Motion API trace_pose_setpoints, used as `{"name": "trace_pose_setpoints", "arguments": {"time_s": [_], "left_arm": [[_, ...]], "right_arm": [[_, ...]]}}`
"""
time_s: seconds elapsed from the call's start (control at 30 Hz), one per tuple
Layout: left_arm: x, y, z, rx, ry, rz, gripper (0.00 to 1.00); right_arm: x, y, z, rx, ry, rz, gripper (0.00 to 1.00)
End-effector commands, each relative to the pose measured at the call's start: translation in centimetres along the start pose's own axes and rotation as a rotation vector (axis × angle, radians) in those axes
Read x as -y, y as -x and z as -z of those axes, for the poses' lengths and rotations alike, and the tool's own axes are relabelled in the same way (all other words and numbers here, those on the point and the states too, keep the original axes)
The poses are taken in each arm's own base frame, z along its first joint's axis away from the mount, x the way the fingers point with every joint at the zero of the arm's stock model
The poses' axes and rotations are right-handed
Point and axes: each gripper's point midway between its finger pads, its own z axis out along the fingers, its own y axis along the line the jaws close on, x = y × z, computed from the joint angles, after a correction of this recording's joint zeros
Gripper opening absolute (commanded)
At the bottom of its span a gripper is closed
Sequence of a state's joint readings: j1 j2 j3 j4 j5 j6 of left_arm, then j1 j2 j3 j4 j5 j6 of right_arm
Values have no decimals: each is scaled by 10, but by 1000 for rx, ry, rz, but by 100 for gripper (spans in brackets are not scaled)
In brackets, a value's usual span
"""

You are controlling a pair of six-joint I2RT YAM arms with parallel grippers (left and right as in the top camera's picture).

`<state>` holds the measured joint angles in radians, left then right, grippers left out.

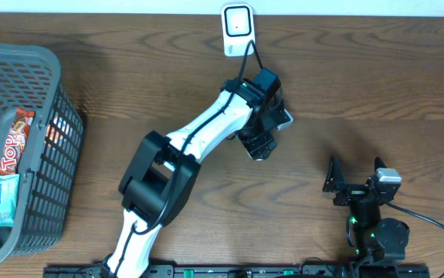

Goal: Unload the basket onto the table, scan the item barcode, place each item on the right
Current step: 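Carry the jar to the white scanner, barcode facing it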

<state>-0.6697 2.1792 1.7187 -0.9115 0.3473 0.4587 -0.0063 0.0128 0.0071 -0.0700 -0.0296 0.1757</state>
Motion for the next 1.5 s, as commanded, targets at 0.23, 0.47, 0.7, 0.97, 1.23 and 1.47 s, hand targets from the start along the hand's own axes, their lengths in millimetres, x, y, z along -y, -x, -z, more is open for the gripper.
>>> {"name": "trace_pose_setpoints", "arguments": {"time_s": [0.23, 0.47, 0.7, 0.97, 1.23, 1.47], "left_arm": [[-22, -32, -35, -164, 49, -167, 72], [-56, -65, -19, -373, 252, -247, 79], [-95, -75, 7, -505, 528, -225, 99], [-113, -70, 41, -583, 830, -191, 99], [-79, -40, 72, -434, 859, -185, 99], [-34, -33, 134, -252, 791, -155, 99]], "right_arm": [[-2, -1, 0, -4, 8, -6, 99], [-2, -1, 0, -4, 8, -6, 99], [-2, -1, 0, -4, 8, -6, 99], [-2, -1, 0, -4, 8, -6, 99], [-2, -1, 0, -4, 8, -6, 99], [-2, -1, 0, -4, 8, -6, 99]]}}
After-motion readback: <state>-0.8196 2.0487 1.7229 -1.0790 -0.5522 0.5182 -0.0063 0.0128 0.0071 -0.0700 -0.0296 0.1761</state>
